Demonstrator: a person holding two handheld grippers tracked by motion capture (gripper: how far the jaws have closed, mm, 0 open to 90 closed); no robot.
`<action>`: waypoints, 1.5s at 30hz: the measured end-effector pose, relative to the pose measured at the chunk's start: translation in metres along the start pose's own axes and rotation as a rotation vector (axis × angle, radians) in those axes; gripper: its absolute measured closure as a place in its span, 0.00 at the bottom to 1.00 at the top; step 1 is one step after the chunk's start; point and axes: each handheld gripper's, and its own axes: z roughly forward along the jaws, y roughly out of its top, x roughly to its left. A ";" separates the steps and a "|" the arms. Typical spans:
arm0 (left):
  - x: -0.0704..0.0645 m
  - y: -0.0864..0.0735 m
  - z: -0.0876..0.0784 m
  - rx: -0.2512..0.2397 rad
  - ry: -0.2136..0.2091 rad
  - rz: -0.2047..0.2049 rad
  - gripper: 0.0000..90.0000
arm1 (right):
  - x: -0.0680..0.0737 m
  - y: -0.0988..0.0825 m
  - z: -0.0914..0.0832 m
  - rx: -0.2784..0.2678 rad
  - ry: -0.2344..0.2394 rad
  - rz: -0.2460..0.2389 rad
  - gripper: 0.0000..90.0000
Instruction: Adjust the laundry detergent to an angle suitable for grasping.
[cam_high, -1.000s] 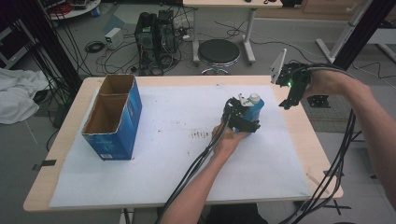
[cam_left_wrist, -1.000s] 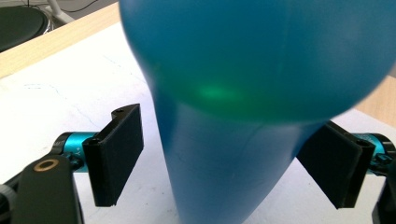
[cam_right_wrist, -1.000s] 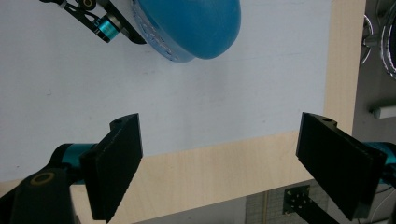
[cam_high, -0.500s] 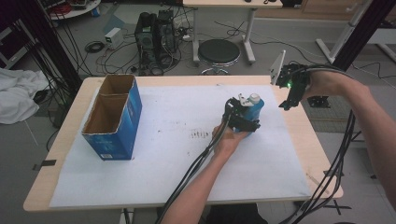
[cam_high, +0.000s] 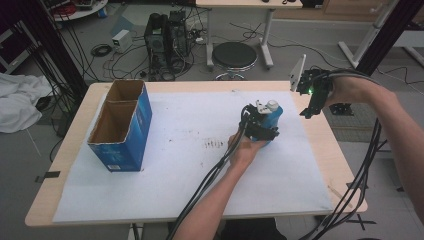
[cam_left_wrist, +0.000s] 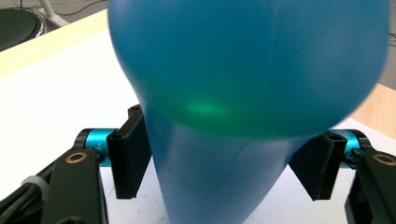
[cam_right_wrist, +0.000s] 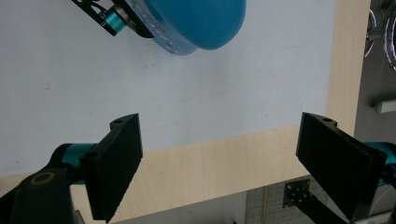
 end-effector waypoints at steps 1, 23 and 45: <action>0.001 0.000 0.000 0.002 0.001 0.010 0.33 | 0.000 0.000 0.000 0.000 0.000 0.000 0.15; 0.000 0.001 0.000 0.004 0.024 0.017 0.48 | 0.000 -0.001 0.000 0.010 -0.008 -0.003 0.15; 0.015 0.009 -0.028 0.031 -0.015 0.178 0.52 | 0.002 -0.002 0.001 -0.001 -0.014 -0.006 0.15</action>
